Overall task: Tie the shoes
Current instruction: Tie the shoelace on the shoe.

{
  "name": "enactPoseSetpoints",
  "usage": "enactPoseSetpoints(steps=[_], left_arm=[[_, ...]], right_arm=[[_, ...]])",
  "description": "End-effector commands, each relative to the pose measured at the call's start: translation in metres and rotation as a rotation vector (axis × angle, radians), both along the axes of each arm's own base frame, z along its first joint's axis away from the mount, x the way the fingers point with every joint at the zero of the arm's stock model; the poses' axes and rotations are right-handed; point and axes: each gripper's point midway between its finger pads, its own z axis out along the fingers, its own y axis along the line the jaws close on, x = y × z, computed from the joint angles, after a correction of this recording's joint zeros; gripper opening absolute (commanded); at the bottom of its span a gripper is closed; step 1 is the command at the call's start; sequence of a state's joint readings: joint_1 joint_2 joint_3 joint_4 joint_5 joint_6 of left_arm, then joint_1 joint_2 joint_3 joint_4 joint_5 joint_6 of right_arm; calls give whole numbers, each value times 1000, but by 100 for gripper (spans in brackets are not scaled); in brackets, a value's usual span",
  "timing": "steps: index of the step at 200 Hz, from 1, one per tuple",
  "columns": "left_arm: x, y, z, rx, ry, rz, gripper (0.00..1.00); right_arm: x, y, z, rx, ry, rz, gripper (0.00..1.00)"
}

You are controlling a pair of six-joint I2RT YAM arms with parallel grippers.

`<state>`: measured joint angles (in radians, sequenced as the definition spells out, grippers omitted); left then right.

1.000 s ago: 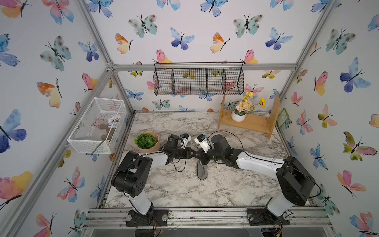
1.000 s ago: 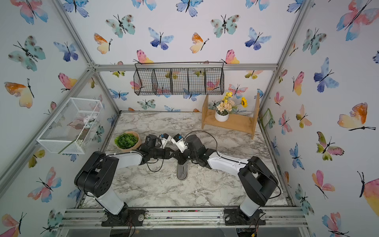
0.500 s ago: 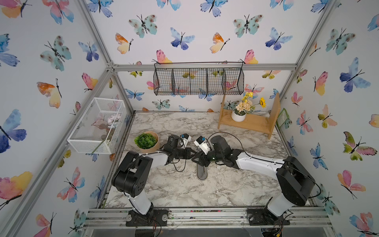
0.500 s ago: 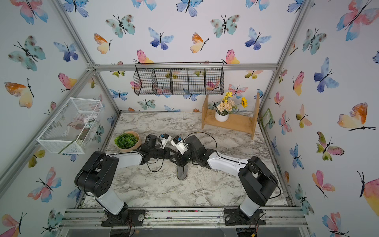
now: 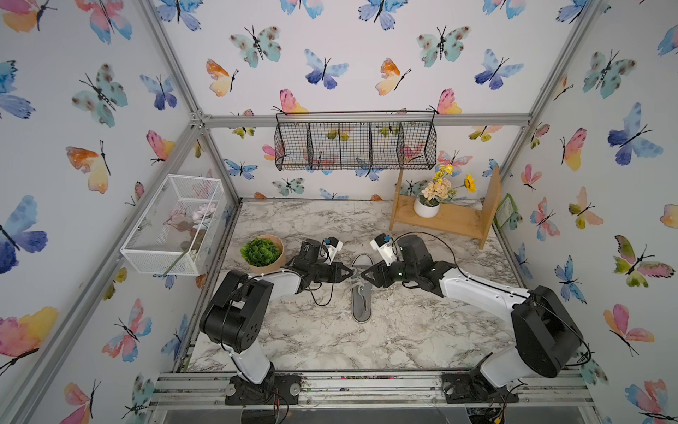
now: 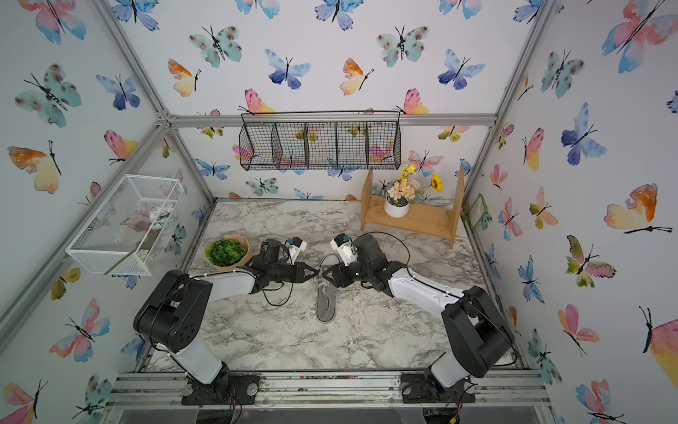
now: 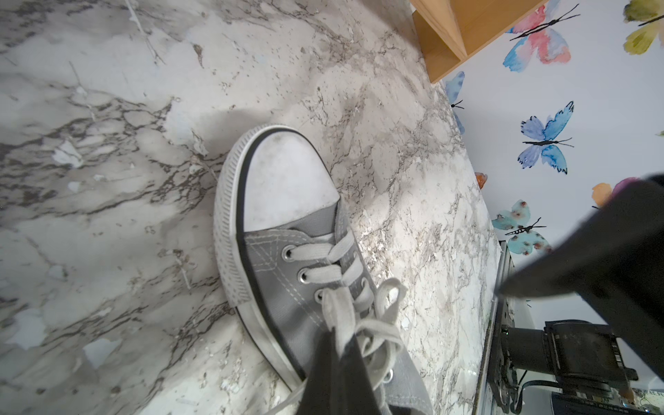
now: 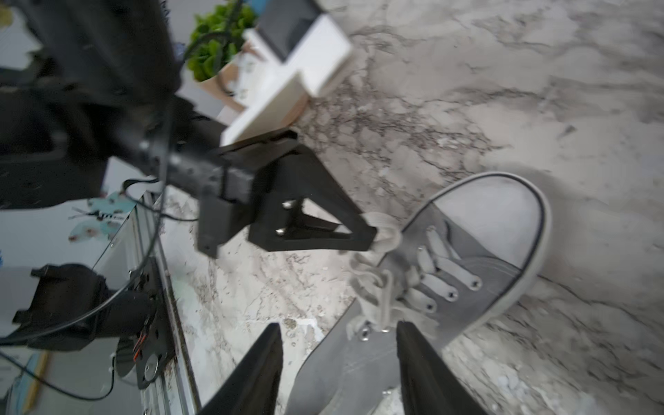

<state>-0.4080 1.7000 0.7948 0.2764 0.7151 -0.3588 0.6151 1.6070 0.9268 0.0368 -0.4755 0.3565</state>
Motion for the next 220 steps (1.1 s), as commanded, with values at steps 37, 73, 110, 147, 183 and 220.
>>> enactPoseSetpoints(steps=[37,73,110,147,183,220], left_arm=[[-3,-5,6,-16,-9,-37,0],[-5,-5,7,-17,-12,-41,0],[-5,-5,6,-17,-10,-42,0],[-5,-5,8,-17,-14,-41,0],[-6,-5,6,-16,-10,-41,0],[-7,0,7,-7,-11,-14,0]], right_arm=[[5,21,-24,112,223,-29,53],[0,23,-32,136,249,-18,46],[3,24,-35,136,248,-23,36],[5,25,-40,131,255,-28,25],[7,22,-41,115,238,-46,9],[16,0,-54,-18,169,-140,3]])
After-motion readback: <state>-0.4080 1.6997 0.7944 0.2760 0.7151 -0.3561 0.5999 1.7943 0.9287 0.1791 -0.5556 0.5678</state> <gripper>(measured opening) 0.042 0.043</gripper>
